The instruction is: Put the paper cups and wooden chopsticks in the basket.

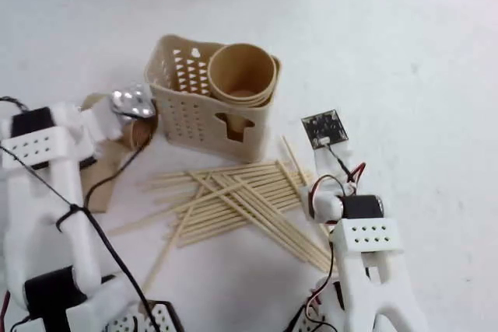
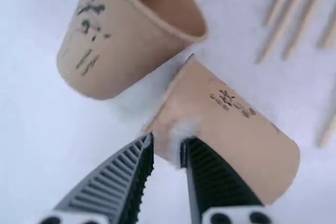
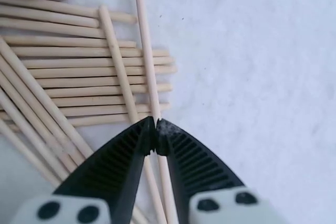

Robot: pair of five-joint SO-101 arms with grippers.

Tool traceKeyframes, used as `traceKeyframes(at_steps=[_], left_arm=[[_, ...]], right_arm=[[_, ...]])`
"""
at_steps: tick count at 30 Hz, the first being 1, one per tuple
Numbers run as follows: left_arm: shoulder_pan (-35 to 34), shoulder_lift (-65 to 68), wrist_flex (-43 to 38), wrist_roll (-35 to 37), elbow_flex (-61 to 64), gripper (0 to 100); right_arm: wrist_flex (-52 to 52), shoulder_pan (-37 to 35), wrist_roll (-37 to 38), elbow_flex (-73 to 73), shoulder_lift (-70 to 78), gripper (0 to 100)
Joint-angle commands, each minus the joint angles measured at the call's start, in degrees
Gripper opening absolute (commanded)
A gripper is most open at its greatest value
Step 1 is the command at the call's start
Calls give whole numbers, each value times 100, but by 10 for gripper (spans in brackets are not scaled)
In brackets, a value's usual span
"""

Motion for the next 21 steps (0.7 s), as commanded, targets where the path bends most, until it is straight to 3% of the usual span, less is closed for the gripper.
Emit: traceKeyframes(at_steps=[1,8,11,16,21], left_arm=[[-426,-4,167,132,-475,94],[-963,-4,993,1916,-862,90],[-1279,-4,1099,2884,-897,40],[-1727,-4,1046,3516,-888,40],[-1675,48,976,5398,-1345,173]], right_arm=[[-92,-40,62,-53,-110,20],[-92,-22,62,-53,-110,19],[-92,-22,44,-26,-110,17],[-207,-22,53,-9,-110,17],[-242,-13,53,-9,-110,17]])
